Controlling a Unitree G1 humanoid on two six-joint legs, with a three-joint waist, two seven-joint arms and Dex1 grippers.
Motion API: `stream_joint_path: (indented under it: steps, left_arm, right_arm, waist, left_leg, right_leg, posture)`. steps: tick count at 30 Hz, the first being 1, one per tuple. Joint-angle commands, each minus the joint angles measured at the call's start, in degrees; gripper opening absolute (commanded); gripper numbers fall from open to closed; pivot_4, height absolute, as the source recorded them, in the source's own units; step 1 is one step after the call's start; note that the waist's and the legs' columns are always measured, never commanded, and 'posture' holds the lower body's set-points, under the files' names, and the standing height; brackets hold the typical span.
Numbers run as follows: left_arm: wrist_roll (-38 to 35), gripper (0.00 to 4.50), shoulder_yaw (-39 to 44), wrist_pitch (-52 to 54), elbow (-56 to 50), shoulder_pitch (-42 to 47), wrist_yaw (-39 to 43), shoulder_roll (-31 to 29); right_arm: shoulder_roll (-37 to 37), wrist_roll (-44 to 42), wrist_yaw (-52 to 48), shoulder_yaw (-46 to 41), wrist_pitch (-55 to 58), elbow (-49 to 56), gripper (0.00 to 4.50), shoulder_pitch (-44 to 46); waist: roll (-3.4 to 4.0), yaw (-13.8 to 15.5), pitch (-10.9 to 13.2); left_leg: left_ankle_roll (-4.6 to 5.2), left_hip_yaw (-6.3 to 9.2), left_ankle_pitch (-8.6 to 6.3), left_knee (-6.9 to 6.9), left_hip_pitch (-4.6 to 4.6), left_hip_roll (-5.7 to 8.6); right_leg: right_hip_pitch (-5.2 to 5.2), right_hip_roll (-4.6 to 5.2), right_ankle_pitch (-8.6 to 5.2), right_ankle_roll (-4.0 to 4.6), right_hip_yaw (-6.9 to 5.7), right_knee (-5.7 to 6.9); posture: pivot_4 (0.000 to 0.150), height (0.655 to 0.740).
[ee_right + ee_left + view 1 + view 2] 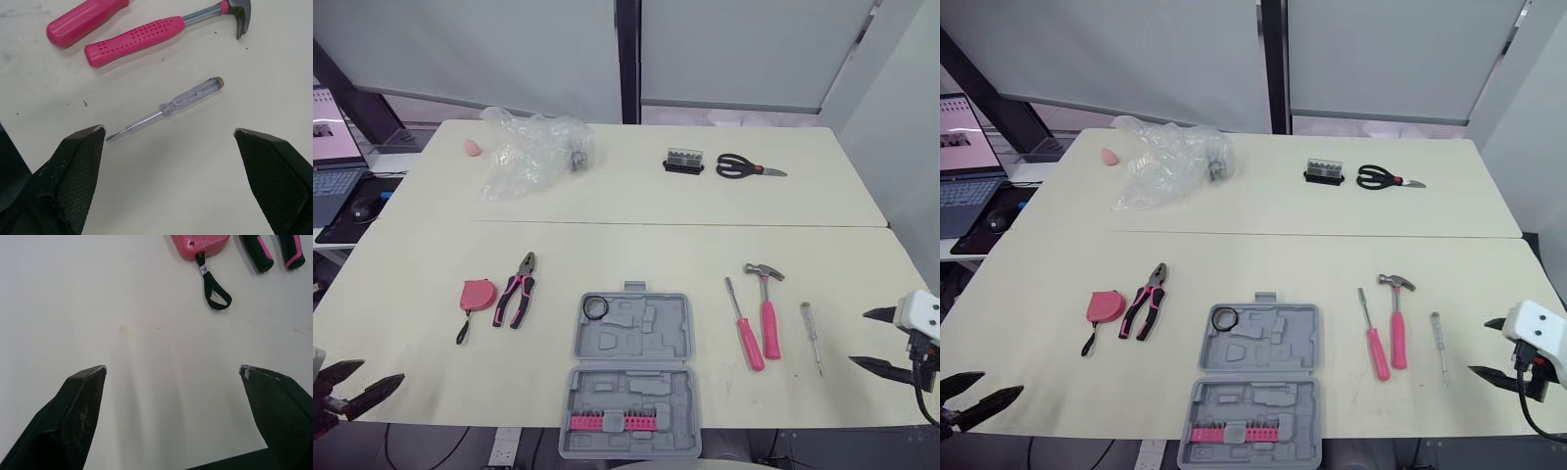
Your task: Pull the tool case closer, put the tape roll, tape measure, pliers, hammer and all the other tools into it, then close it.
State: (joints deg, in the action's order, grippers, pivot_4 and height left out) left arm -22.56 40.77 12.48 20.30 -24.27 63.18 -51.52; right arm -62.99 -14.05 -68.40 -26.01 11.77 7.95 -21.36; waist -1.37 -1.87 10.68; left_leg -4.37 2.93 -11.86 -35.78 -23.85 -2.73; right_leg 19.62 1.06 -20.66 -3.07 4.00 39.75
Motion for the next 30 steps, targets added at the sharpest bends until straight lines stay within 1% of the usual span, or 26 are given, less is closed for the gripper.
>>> stream_joint_path:
  steps: [1,9,15,18,23,26,30]
  left_arm:
    - [-1.5,4.46,2.4,0.9,-1.6,-0.8,-0.1,-0.2]
    - [-3.8,4.46,2.3,4.9,-8.6,-0.9,-1.5,0.8]
    - [-3.7,4.46,2.3,5.6,-9.9,-1.7,-2.6,1.5]
    - [-3.8,4.46,2.5,5.8,-11.0,-2.3,-3.1,2.0]
    - [-3.8,4.46,3.0,5.7,-12.7,-3.9,-4.2,3.4]
    - [-4.0,4.46,3.6,5.7,-14.7,-5.2,-5.4,4.9]
    - [-4.9,4.46,4.4,6.7,-18.3,-6.6,-7.6,7.6]
  right_arm:
    - [-1.2,0.3,-1.2,-1.2,-1.2,-0.1,4.5,1.1]
    - [-1.8,0.5,-2.2,2.7,-0.6,-1.2,4.5,5.7]
    - [-1.7,1.8,-1.7,4.2,-1.1,-2.2,4.5,7.0]
    - [-1.3,2.1,-1.1,5.3,-3.1,-2.2,4.5,9.4]
    - [1.1,-2.1,-1.8,11.1,-0.7,3.7,4.5,17.7]
    - [3.8,-6.9,-1.5,16.5,4.9,9.8,4.5,25.6]
    - [8.8,-13.1,0.0,22.5,13.5,15.0,4.5,36.7]
  waist:
    - [0.0,0.0,0.0]
    - [-0.01,0.0,0.0]
    - [0.0,0.0,0.0]
    - [0.0,-0.1,0.0]
    - [0.0,-0.6,0.0]
    - [0.01,-1.0,0.0]
    - [0.02,-1.0,0.0]
  left_leg:
    - [0.0,0.0,0.0,0.0,0.0,0.0]
    - [0.0,-0.01,0.0,0.01,-0.01,0.0]
    - [0.0,-0.02,0.0,0.01,0.0,0.01]
    - [0.0,-0.02,-0.01,0.0,0.0,0.01]
    - [-0.01,0.0,0.0,0.0,0.03,-0.02]
    - [0.0,0.01,-0.01,0.0,0.03,-0.02]
    - [-0.01,0.05,0.0,0.0,0.01,-0.01]
  right_leg:
    - [0.0,0.0,0.0,0.0,0.0,0.0]
    - [-0.01,0.0,0.0,0.01,0.01,0.0]
    - [-0.02,0.01,0.0,0.01,0.02,-0.01]
    - [-0.01,0.0,0.0,0.01,0.02,-0.01]
    - [-0.02,-0.01,0.01,0.01,0.02,0.05]
    - [-0.01,-0.01,0.01,0.01,0.03,0.08]
    - [-0.01,0.0,0.01,0.02,0.0,0.1]
  posture:
    - [0.15,0.74]
    - [0.15,0.74]
    - [0.15,0.74]
    - [0.15,0.74]
    - [0.15,0.74]
    - [0.15,0.74]
    - [0.15,0.74]
